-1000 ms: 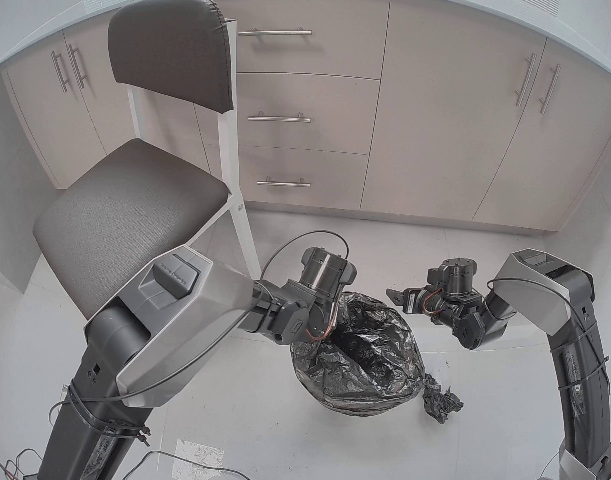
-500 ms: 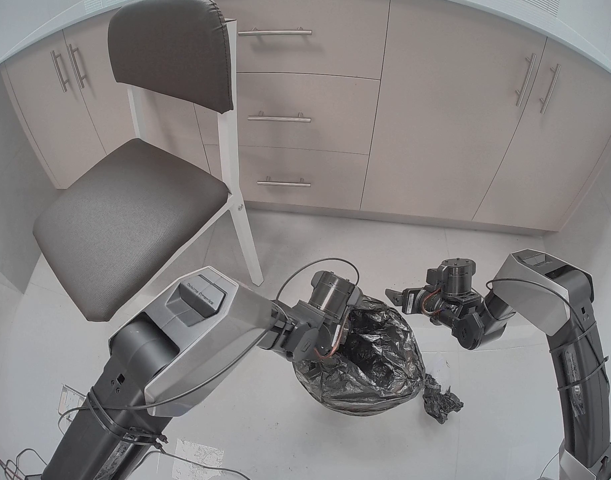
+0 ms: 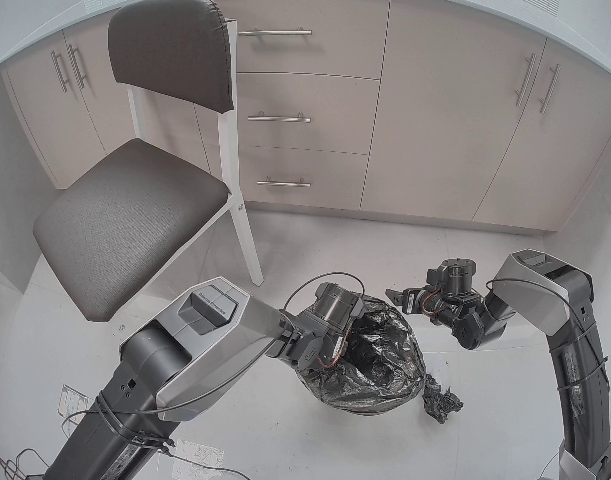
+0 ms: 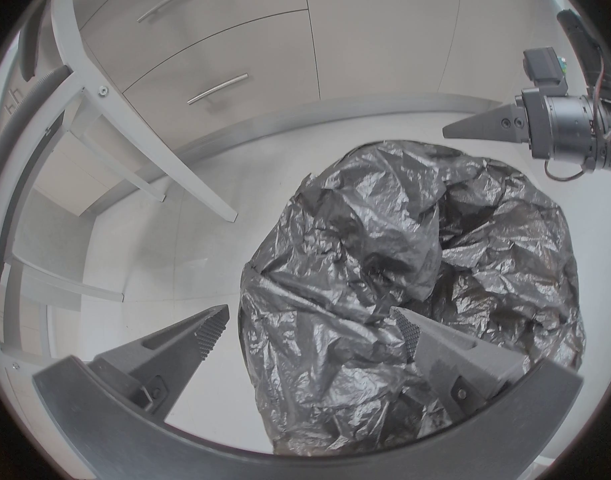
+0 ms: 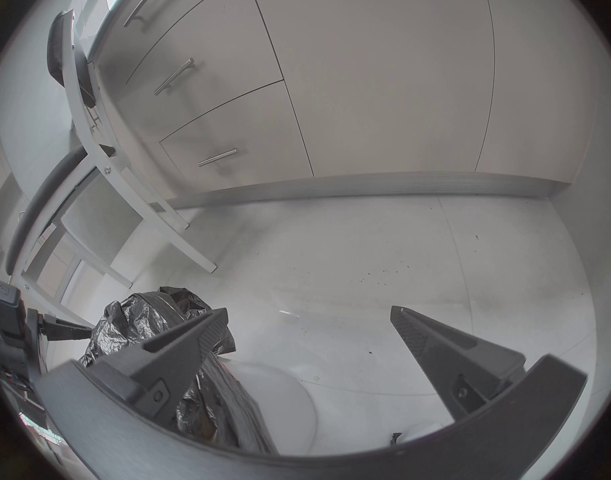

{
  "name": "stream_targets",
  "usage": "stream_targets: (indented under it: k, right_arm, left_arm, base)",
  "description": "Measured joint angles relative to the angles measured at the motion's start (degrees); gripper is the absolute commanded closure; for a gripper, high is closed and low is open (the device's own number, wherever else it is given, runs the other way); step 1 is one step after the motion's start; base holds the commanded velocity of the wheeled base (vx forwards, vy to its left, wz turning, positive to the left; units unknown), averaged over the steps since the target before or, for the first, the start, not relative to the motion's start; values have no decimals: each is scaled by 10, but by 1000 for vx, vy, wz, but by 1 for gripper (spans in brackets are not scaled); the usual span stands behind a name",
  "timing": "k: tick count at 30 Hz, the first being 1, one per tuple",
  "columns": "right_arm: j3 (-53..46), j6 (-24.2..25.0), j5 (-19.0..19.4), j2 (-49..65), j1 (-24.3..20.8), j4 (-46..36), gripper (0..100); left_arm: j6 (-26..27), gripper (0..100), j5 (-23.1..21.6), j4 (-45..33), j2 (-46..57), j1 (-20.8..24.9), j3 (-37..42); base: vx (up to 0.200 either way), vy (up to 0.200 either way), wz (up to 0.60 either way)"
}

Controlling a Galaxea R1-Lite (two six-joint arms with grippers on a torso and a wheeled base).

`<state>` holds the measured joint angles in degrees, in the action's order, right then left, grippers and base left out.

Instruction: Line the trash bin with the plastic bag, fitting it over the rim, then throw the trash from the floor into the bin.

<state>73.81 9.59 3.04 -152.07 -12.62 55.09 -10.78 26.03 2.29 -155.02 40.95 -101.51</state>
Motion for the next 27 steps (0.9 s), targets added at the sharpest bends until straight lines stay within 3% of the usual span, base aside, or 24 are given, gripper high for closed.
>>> stream_targets:
  k: [5,18,27]
  right_arm:
    - [1,0,0,-1,0,0,0]
    - [1,0,0,-2,0,9,0]
    - [2,-1,-2,-4,0,11,0]
  left_arm:
    - [-5,0,1,-30,-1,0,-9]
    - [-78,0,0,-33,55,1,-17]
    - [-88,0,-4,-34,74,2,-39]
  base:
    - [0,0,0]
    - [0,0,0]
    - [0,0,0]
